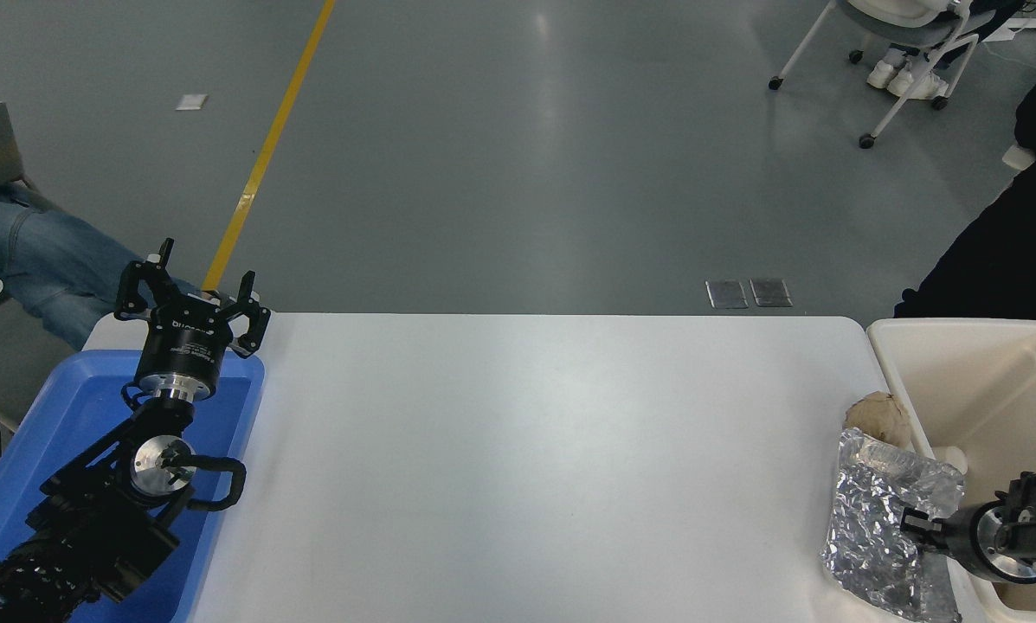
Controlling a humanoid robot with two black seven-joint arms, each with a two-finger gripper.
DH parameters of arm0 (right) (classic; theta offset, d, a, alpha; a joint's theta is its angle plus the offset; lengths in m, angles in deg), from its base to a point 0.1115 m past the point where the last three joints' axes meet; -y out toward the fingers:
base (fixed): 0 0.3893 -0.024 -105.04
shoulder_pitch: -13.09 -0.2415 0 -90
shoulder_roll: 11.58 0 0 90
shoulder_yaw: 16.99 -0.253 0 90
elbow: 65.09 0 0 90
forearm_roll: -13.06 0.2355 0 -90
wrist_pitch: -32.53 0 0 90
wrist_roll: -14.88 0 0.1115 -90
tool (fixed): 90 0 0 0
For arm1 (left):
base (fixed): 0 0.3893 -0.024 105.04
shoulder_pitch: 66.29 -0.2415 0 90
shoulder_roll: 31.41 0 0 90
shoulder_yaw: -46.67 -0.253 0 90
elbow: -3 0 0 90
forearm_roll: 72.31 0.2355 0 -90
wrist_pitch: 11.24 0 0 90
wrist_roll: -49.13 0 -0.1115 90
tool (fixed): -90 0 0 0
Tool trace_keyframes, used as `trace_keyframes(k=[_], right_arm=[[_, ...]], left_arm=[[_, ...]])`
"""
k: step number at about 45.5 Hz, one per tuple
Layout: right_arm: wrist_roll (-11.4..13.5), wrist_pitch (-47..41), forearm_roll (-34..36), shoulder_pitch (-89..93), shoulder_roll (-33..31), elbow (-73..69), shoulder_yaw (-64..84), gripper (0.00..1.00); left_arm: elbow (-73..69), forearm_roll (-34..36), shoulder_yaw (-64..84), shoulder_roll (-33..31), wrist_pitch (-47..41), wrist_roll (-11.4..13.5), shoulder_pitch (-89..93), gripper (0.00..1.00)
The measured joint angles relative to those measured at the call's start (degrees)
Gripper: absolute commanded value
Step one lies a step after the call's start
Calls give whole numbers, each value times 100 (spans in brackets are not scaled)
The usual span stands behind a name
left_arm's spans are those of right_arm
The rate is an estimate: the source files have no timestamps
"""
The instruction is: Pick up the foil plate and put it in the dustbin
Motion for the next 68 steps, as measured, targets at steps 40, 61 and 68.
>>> trace_keyframes(k=[40, 61, 68], right_arm=[[-16, -1715, -410, -3523, -1346, -1301, 165, 0], [-13, -2671, -417, -5684, -1474, -1506, 509, 0], [-4, -2786, -430, -5926, -1473, -1510, 565, 0]], left_arm=[[0, -2, 0, 1, 0, 0, 2, 99], [0, 1, 0, 1, 0, -3, -2, 99], [0, -1, 0, 1, 0, -2, -1, 99]])
